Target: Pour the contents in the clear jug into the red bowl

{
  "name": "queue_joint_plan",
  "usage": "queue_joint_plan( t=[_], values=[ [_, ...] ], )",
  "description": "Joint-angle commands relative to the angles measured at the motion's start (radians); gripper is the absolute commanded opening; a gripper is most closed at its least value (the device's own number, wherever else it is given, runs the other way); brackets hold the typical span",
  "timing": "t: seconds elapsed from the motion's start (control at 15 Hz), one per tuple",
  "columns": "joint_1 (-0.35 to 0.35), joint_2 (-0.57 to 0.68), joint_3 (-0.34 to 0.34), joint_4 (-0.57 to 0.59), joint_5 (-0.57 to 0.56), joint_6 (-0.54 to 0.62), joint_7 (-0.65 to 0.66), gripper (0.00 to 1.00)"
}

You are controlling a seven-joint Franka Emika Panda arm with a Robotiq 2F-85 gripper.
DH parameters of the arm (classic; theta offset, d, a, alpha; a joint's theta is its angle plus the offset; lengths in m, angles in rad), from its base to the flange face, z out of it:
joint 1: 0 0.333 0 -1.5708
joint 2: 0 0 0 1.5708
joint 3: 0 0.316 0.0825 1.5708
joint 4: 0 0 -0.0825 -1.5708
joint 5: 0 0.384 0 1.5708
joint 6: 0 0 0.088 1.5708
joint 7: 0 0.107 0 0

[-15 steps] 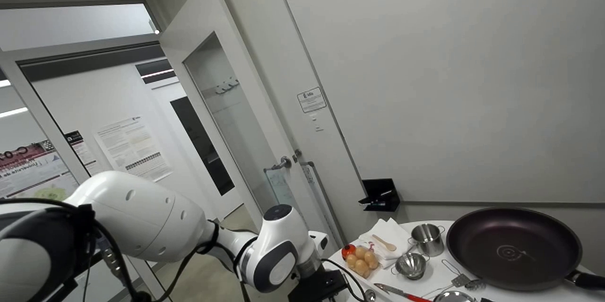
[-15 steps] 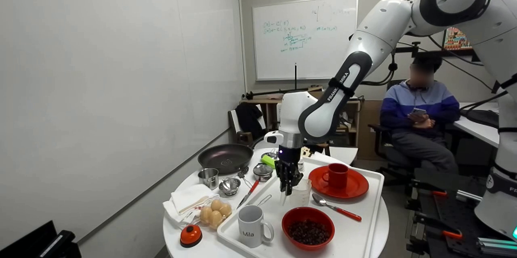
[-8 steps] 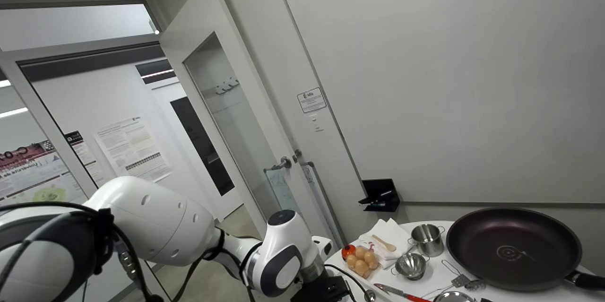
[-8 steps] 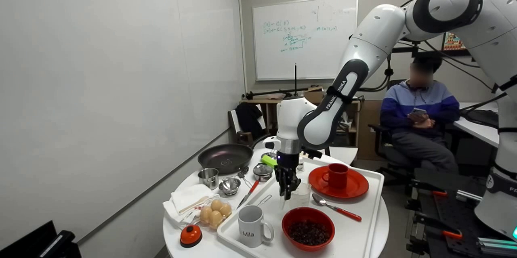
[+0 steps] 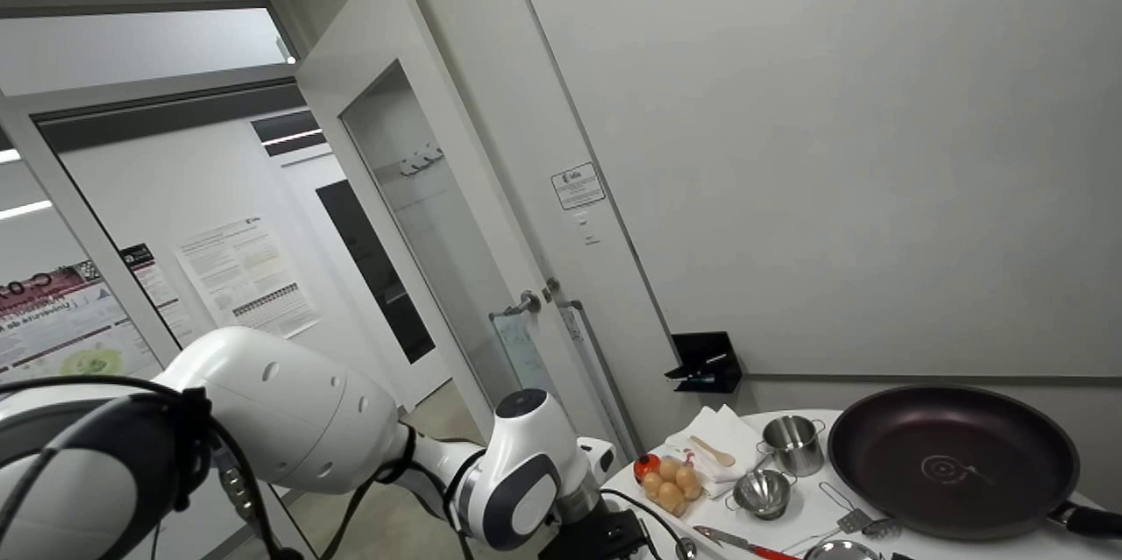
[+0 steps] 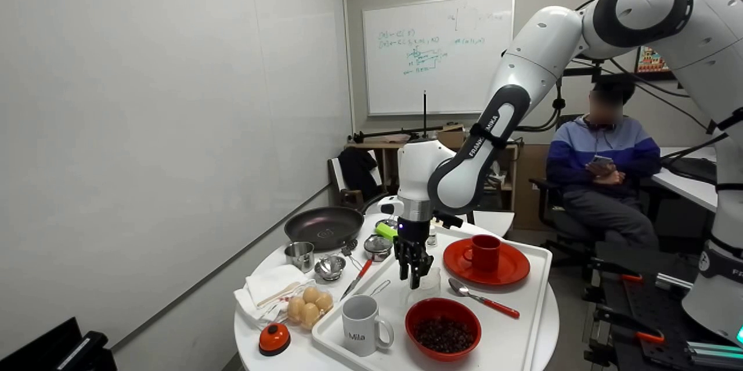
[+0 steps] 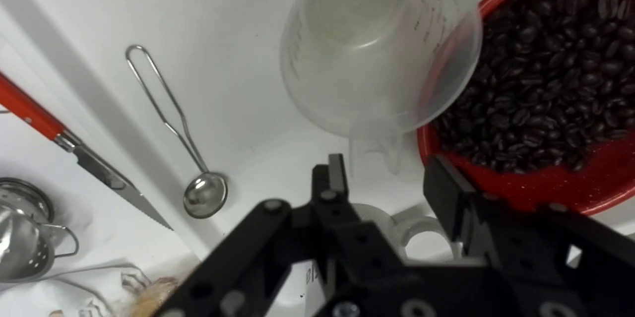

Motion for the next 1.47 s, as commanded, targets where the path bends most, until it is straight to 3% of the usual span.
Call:
queue_joint_plan(
  t=[0.0, 0.2, 0.53, 0.8, 0.93, 1.13, 1.2, 1.27, 1.4],
  values=[
    [-0.03, -0.02, 0.034, -0.011, -0.026, 0.005, 0.011, 0.78],
    [-0.05, -0.049, 0.077, -0.025, -0.013, 0.017, -0.01, 0.98],
    [-0.082, -0.131, 0.166, -0.06, 0.013, 0.07, -0.044, 1.0],
    [-0.138, -0.211, 0.264, -0.108, 0.101, 0.148, -0.058, 1.0],
    [-0.084, -0.286, 0.194, -0.152, 0.056, 0.174, 0.038, 1.0],
    [0.003, -0.399, 0.052, -0.216, -0.076, 0.108, 0.194, 1.0],
    [0.006, -0.423, 0.041, -0.23, -0.099, 0.091, 0.215, 1.0],
    [-0.028, -0.331, 0.092, -0.16, -0.042, 0.125, 0.136, 1.0],
    [-0.023, -0.352, 0.08, -0.173, -0.048, 0.121, 0.145, 1.0]
  ],
)
